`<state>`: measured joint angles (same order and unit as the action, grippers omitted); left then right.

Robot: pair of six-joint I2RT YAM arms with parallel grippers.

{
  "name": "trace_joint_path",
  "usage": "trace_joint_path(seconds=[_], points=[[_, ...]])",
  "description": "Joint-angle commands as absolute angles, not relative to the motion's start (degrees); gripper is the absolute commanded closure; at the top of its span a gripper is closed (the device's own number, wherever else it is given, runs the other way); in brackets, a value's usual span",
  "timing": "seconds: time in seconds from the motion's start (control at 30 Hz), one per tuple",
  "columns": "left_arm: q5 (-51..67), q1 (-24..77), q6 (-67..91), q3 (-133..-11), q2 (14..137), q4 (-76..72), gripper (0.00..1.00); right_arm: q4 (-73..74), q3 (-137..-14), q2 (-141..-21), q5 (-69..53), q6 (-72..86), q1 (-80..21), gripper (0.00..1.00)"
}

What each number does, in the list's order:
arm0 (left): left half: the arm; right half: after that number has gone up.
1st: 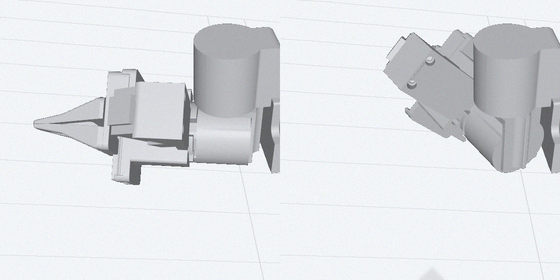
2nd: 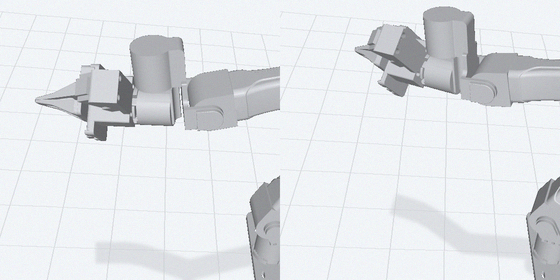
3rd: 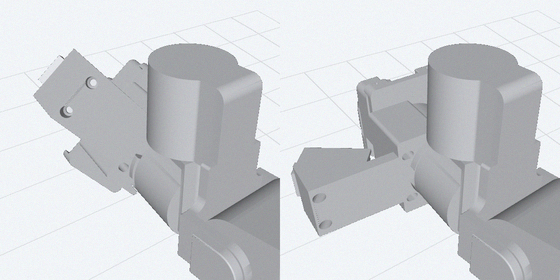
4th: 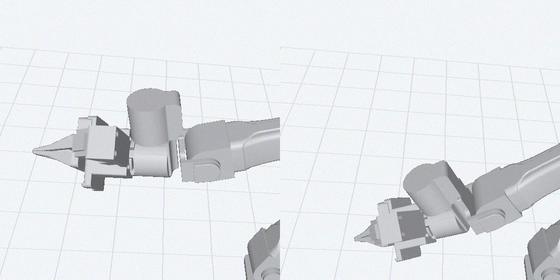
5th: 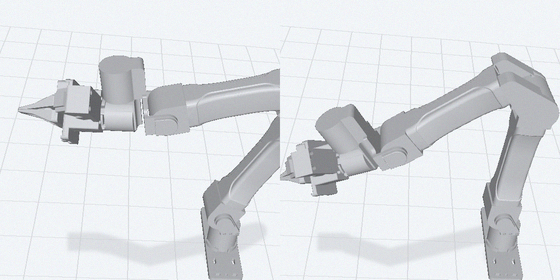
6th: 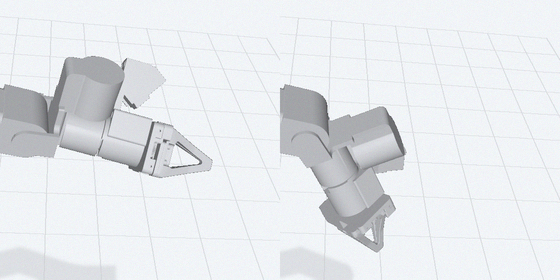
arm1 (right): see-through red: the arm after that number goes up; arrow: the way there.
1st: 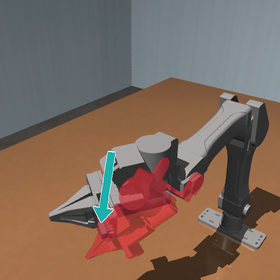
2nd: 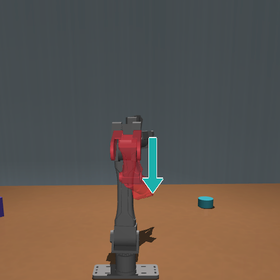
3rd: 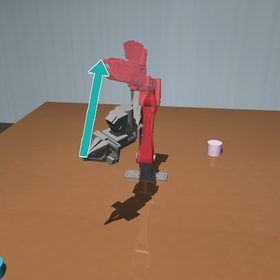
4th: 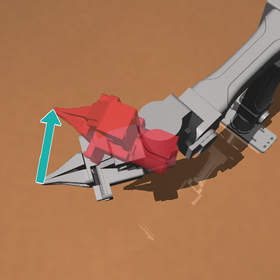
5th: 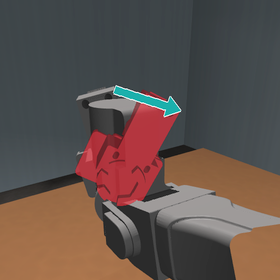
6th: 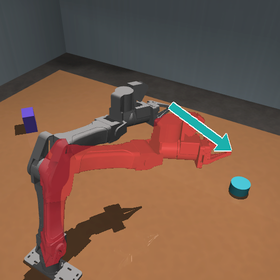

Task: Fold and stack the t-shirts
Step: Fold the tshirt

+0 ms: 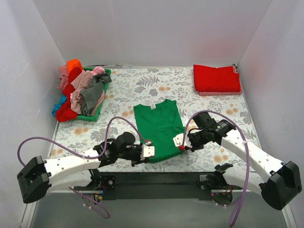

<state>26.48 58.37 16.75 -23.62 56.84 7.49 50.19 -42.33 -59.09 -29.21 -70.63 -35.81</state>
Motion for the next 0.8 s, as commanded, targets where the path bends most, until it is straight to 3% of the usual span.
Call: trace_joint_path(seconds=[0.0, 0.23, 0.4, 0.77], points=[[23.48, 58.45, 15.56, -26.10, 54.41, 9.49, 1.00, 50.80, -49.28, -60.89, -28.22, -68.29, -36.12, 0.99], [15.56, 54.33, 8.62, -27.42, 54.58, 4.51, 1.00, 44.30, -57.73, -68.19, -21.63, -65.31, -35.95, 0.99], [19.41, 41.50, 5.54, -29.35, 57.82, -4.47, 1.00, 39.30, -64.15, -76.35, -20.48, -63.46, -33.32, 0.99], [23.47, 28.58, 2.99, -37.88, 77.42, -16.43, 1.00, 31.64, -82.95, -94.47, -21.62, -58.10, -27.25, 0.99]])
